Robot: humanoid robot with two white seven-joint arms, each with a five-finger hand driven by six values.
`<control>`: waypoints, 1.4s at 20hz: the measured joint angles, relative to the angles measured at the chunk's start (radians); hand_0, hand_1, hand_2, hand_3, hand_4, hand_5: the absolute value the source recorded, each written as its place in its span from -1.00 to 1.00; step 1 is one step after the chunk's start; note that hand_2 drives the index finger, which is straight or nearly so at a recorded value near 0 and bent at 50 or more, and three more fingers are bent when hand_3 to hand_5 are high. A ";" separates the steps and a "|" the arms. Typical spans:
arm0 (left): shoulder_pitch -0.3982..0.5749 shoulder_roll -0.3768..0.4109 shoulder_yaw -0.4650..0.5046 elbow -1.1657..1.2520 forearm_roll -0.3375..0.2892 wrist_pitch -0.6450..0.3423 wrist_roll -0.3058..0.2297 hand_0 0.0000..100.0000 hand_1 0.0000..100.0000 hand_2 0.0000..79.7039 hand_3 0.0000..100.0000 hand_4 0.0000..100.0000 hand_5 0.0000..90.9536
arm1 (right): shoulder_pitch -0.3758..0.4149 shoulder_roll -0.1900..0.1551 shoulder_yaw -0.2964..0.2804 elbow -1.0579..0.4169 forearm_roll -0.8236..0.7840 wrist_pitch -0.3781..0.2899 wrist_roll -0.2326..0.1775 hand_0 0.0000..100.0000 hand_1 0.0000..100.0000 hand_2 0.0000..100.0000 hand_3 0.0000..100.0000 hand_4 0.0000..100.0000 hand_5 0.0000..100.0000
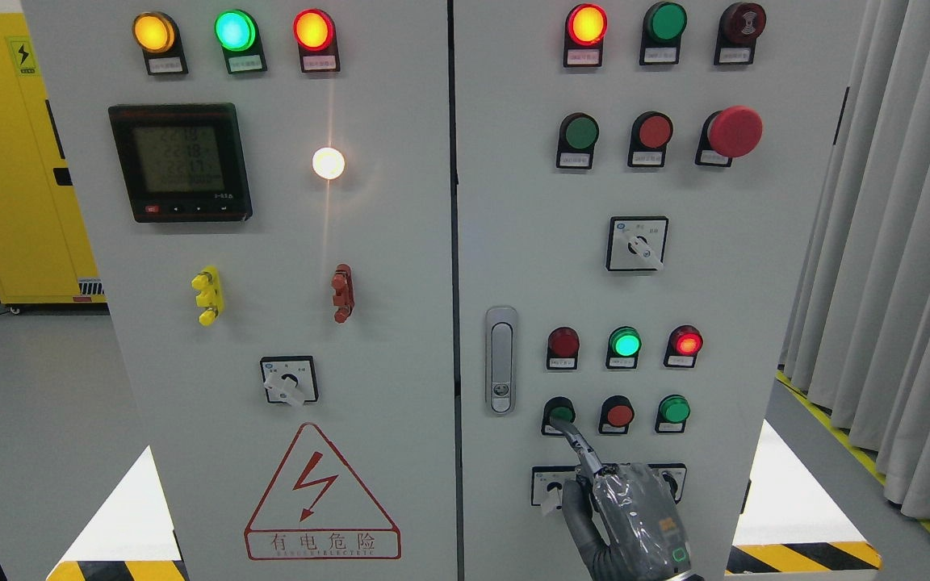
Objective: Press green start button
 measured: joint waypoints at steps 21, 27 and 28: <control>0.000 0.000 0.000 0.000 0.000 0.000 0.000 -0.76 0.11 -1.00 -1.00 -1.00 -1.00 | 0.021 0.016 -0.014 -0.029 -0.035 -0.036 -0.018 1.00 1.00 -1.00 0.83 0.96 1.00; 0.000 0.000 0.000 0.000 0.000 0.000 0.000 -0.76 0.11 -1.00 -1.00 -1.00 -1.00 | 0.041 0.017 -0.006 -0.057 -0.066 -0.071 -0.021 1.00 1.00 -1.00 0.70 0.87 0.98; 0.000 0.000 0.000 0.000 0.000 0.000 0.000 -0.76 0.11 -1.00 -1.00 -1.00 -1.00 | 0.047 0.016 -0.004 -0.063 -0.083 -0.073 -0.021 1.00 1.00 -1.00 0.66 0.81 0.89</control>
